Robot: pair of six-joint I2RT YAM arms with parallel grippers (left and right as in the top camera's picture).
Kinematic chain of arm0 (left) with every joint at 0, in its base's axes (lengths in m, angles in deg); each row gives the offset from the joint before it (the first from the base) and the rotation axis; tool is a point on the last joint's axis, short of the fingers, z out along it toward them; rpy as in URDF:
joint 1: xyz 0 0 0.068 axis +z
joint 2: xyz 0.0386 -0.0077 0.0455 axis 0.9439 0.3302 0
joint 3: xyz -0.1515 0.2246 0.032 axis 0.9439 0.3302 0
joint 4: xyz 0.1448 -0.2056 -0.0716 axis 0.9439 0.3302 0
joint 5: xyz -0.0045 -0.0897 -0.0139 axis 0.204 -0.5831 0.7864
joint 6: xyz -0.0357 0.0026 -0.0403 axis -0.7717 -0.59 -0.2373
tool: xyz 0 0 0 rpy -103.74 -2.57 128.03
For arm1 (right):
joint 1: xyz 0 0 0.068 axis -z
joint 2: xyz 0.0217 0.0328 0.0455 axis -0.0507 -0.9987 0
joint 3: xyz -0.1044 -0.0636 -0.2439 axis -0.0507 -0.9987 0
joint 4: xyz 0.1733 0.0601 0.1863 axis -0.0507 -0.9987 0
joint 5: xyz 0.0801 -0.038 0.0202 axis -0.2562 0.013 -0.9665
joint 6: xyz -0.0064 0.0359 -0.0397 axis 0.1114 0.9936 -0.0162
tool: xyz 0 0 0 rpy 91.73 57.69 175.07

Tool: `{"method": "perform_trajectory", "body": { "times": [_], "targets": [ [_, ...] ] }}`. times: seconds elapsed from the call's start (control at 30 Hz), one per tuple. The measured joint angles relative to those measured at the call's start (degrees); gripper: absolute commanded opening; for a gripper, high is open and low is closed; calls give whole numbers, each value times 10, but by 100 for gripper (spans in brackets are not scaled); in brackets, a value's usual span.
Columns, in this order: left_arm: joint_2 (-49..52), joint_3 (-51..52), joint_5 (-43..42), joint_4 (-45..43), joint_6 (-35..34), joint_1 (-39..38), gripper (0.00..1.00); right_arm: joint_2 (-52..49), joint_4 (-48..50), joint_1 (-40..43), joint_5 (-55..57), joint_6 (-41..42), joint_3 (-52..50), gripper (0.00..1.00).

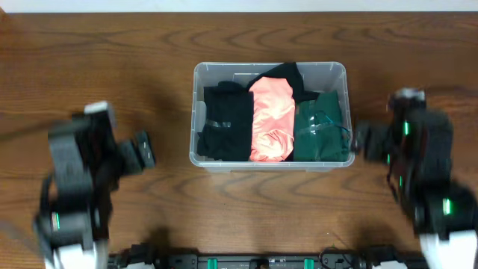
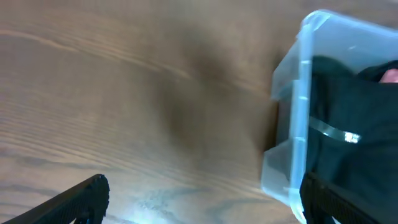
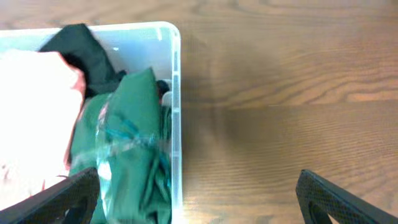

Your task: Pack container

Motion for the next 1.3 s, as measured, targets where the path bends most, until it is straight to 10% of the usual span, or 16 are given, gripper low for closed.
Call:
{"method": "perform_trajectory", "body": {
  "times": [0.3, 0.9, 1.3],
  "targets": [
    [-216, 71, -2, 28, -6, 0, 98, 226, -81, -3, 19, 0, -130, 99],
    [-243, 71, -2, 48, -6, 0, 98, 256, -188, -3, 21, 0, -137, 99],
    [-243, 72, -2, 49, -7, 0, 98, 459, 63, 1, -31, -82, -279, 99]
  ]
}}
